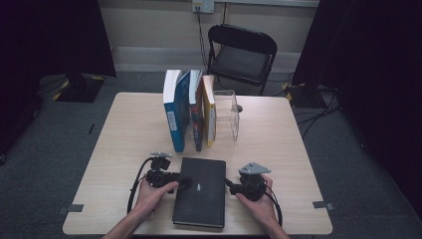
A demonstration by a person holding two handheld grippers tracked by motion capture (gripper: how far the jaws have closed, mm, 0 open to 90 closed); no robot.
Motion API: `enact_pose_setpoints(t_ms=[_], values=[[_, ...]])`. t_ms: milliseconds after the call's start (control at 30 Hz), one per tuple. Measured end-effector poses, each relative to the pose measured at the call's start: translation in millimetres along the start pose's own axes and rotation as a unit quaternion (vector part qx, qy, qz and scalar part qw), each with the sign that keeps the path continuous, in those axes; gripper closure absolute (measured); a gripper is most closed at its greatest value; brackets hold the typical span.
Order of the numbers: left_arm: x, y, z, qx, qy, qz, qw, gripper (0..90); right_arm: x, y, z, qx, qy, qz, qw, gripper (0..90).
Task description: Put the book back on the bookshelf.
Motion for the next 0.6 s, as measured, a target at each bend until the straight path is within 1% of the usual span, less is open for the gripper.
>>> enact_pose_setpoints(t_ms=[100,133,167,200,267,300,333,400,433,467,533,567,600], values=[[-4.4,0.5,2.5,-0.003,-0.013,0.010,0.9999,44.9,0.0,0.0,0.6,-0.001,0.002,-0.001,1.0000,36.0],[-4.4,0.5,2.5,-0.003,-0.013,0.010,0.9999,45.5,0.0,0.0,0.6,-0.001,0.002,-0.001,1.0000,36.0],[-7.5,2.2,3.9,-0.012,-0.021,0.022,0.9995,46.0,-0.1,-0.1,1.0,-0.001,0.002,-0.001,1.0000,35.9],[-8.9,3.0,4.0,-0.016,-0.024,0.028,0.9992,46.5,-0.2,-0.2,1.2,-0.001,0.002,-0.002,1.0000,35.8],[-9.8,3.7,5.8,-0.017,-0.026,0.032,0.9990,46.7,-0.4,-0.3,1.6,-0.001,0.002,-0.002,1.0000,35.7],[-10.1,4.0,6.9,-0.021,-0.027,0.035,0.9988,46.7,-0.4,-0.3,1.7,-0.002,0.002,-0.003,1.0000,35.5],[-10.1,4.0,6.9,-0.021,-0.027,0.035,0.9988,46.7,-0.4,-0.3,1.9,-0.002,0.002,-0.003,1.0000,35.4],[-14.1,4.3,9.0,-0.025,-0.037,0.036,0.9983,47.0,-0.4,-0.3,2.1,-0.002,0.002,-0.003,1.0000,35.3],[-15.8,4.3,10.7,-0.020,-0.040,0.037,0.9983,47.4,-0.5,-0.4,2.2,-0.001,0.002,-0.003,1.0000,35.2],[-17.0,4.0,12.3,-0.020,-0.041,0.038,0.9983,47.8,-0.5,-0.4,2.5,-0.001,0.002,-0.003,1.0000,34.8],[-17.9,2.8,12.4,-0.016,-0.040,0.035,0.9985,47.9,-0.5,-0.8,3.1,0.000,0.003,-0.004,1.0000,34.3],[-18.0,0.0,13.2,-0.014,-0.040,0.028,0.9987,47.9,-0.4,-0.9,3.3,0.001,0.004,-0.004,1.0000,34.3],[-18.1,-0.8,13.2,-0.016,-0.044,0.027,0.9985,47.9,-0.4,-0.8,3.3,0.001,0.004,-0.004,1.0000,34.3]])
Point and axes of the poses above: each handheld gripper's, and its own axes: x roughly forward along the jaws, y roughly out of its top, z roughly to its right, the point moved 9 cm from there along x, roughly forward along the jaws, and after that the axes turned 6 degrees about -z, right-handed, at the moved point
